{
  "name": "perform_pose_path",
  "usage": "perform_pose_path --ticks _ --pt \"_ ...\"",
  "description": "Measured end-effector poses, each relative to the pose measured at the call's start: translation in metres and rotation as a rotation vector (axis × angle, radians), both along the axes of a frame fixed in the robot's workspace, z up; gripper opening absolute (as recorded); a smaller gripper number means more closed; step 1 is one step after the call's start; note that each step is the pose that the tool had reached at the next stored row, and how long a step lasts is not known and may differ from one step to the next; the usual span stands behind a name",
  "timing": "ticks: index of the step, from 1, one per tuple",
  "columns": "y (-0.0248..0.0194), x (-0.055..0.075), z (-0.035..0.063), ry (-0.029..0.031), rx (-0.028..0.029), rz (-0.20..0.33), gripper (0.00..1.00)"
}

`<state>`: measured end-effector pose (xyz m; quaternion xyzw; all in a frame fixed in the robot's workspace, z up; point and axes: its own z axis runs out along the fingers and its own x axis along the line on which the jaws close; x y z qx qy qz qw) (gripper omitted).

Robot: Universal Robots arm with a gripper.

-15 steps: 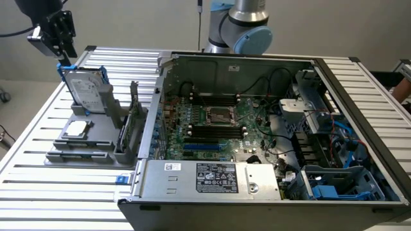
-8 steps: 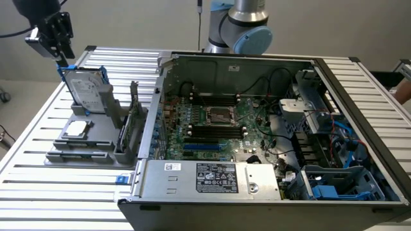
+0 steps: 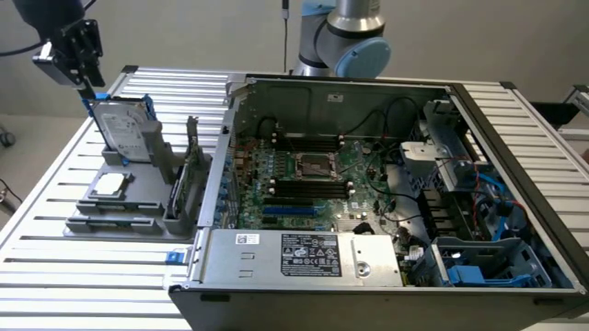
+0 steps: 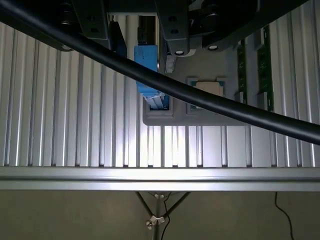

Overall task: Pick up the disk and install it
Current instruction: 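Pick up the disk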

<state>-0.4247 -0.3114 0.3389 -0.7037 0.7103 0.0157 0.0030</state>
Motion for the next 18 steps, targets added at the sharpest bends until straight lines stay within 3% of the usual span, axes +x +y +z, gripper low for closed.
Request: perform_pose_path --ticks 9,18 --pt "-0.0003 0.001 -0.0050 -0.0010 0.0001 0.009 0.44" --pt "-0.0003 0.002 -0.0181 -0.0076 0.0030 0.012 0.44"
